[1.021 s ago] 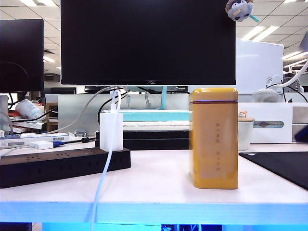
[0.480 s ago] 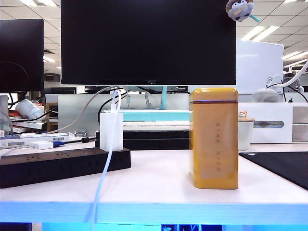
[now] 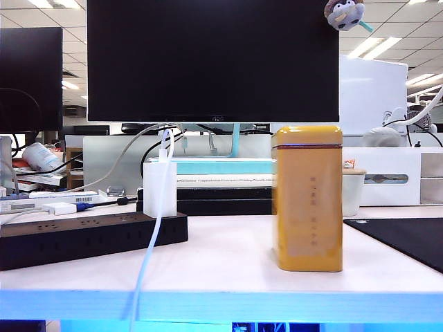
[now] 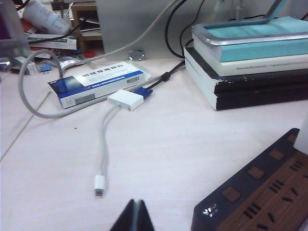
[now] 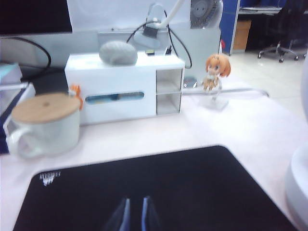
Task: Plug the white charger into the left socket.
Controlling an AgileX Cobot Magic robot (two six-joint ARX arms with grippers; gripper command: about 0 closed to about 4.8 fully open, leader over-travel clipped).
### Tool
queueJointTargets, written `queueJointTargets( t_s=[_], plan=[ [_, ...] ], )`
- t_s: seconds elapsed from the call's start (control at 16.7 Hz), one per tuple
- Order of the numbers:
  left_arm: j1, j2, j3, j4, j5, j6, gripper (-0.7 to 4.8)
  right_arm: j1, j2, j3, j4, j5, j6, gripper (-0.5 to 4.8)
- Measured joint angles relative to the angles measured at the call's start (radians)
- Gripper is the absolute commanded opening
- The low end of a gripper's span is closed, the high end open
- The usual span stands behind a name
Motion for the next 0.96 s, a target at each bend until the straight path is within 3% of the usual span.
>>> queueJointTargets(
  t_s=[0.12,0.24,0.36,0.96],
  plan=[
    [0.0,0.0,0.0,0.0,0.0,0.0,-0.01,0.001,0.0,0.0,-0.052,-0.024,0.0,0.51],
    [0.0,0.0,0.0,0.0,0.0,0.0,-0.01,0.001,0.001,0.0,-0.181,-0.172,0.0,0.51],
    [0.0,0.0,0.0,-0.001,0.0,0.0,-0.01,0.002,0.0,0.0,-0.18,-0.209,0.0,0.51],
    [0.0,0.0,0.0,-0.003,0.0,0.0,-0.01,0.001,0.0,0.0,-0.18,-0.217,0.0,0.51]
  ],
)
